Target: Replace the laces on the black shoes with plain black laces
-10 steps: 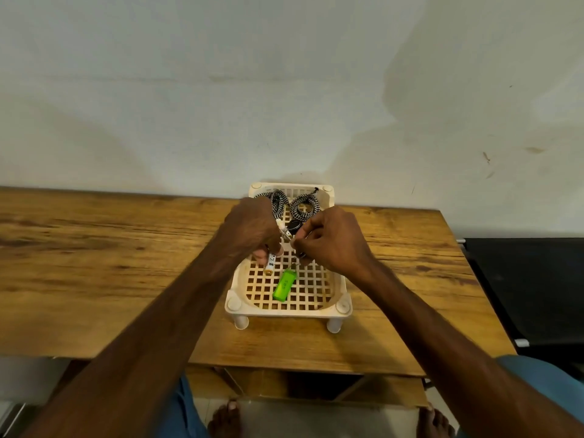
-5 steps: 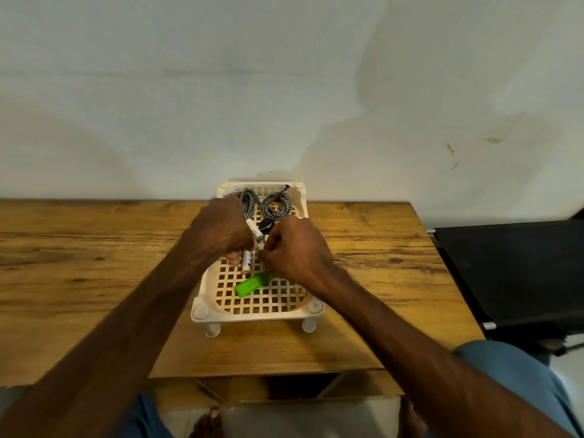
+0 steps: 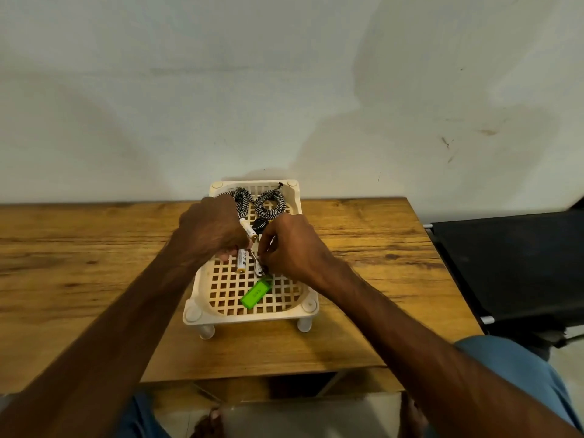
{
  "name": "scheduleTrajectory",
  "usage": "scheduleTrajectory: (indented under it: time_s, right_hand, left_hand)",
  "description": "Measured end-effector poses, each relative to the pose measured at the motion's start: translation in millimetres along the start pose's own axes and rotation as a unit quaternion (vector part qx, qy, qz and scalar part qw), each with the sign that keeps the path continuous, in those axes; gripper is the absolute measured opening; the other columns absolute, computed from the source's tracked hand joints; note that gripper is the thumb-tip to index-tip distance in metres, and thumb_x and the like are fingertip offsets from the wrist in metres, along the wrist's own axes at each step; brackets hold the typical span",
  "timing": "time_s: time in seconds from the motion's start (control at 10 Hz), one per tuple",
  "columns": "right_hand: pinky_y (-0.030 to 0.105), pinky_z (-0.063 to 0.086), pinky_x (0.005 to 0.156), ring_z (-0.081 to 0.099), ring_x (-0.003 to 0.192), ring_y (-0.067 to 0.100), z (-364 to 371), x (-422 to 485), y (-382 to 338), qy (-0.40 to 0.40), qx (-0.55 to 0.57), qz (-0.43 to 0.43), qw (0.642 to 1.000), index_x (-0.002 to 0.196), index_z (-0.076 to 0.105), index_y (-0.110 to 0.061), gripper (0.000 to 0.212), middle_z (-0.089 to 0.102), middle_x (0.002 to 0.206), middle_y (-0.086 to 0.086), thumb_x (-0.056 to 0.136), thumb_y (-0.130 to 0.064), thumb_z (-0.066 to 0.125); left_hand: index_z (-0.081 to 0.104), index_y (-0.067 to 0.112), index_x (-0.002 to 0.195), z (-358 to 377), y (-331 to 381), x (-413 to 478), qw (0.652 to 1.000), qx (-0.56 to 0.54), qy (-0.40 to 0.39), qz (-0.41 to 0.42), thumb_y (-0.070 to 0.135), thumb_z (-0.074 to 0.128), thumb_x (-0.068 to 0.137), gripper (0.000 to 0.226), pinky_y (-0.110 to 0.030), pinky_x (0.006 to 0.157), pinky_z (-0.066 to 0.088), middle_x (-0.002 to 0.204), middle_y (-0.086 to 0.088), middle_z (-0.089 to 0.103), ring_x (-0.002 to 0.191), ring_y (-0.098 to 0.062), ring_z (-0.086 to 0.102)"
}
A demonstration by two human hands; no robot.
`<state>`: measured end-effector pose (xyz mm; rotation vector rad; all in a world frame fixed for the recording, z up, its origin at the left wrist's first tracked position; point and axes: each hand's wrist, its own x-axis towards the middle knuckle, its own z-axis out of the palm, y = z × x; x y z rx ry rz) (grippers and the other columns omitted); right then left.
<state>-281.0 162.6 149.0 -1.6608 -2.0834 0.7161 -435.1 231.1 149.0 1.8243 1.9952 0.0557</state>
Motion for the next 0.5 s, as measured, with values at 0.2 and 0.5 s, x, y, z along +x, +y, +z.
scheduleTrajectory:
  time_s: [0.2, 0.5]
  right_hand:
    - [0.022, 0.058, 0.067, 0.070, 0.083, 0.016, -4.0, 2.1, 0.5, -0.007, 0.014, -0.001, 1.000, 0.094, 0.077, -0.007, 0.011, 0.074, 0.095, 0.005, 0.085, -0.001, 0.078]
    - [0.023, 0.059, 0.059, 0.070, 0.068, 0.013, -38.2, -10.7, 10.5, 0.068, 0.066, 0.001, 0.995, 0.091, 0.079, -0.008, 0.007, 0.076, 0.084, 0.004, 0.090, -0.006, 0.072]
  left_hand:
    - [0.074, 0.011, 0.084, -6.1, 5.0, -8.9, 0.998, 0.055, 0.012, 0.007, 0.043, 0.090, 0.072, 0.038, -0.042, 0.080, 0.063, 0.070, -0.001, 0.075, 0.066, -0.021, 0.075]
    - [0.068, 0.012, 0.102, -16.8, 29.7, -28.1, 0.973, 0.086, 0.214, 0.010, 0.048, 0.075, 0.084, 0.041, -0.035, 0.069, 0.042, 0.087, -0.006, 0.064, 0.079, -0.026, 0.059]
